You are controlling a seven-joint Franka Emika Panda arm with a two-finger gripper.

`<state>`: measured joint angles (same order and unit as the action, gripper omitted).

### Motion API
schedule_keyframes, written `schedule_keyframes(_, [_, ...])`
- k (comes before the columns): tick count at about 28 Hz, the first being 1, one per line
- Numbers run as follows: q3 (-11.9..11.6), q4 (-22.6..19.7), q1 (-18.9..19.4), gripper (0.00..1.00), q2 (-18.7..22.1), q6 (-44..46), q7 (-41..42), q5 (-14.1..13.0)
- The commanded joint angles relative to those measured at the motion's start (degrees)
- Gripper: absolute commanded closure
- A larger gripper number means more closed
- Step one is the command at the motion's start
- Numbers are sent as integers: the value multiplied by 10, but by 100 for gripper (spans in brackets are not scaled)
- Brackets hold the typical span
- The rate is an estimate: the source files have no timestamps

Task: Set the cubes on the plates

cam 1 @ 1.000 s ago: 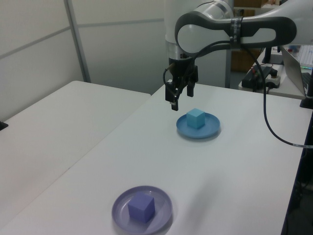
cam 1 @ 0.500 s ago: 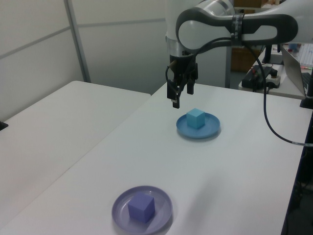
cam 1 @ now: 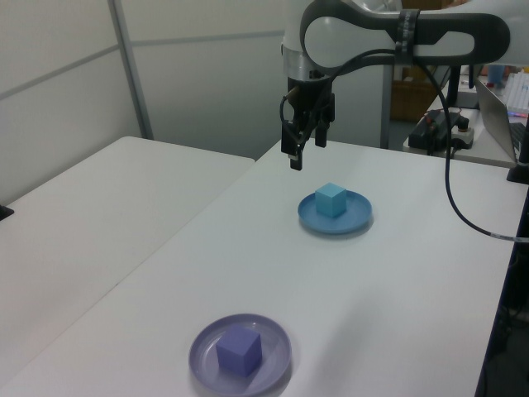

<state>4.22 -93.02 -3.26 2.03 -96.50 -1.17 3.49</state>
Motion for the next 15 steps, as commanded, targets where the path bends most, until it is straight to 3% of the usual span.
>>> schedule_keyframes(1, [-6,14,-1,0,-3,23,13,-14])
schedule_keyframes(5, [-6,14,-1,0,-4,23,13,-17])
schedule_keyframes(10, [-7,13,-1,0,-5,31,31,-60])
schedule_keyframes(15, [-10,14,-2,0,-7,76,131,-69])
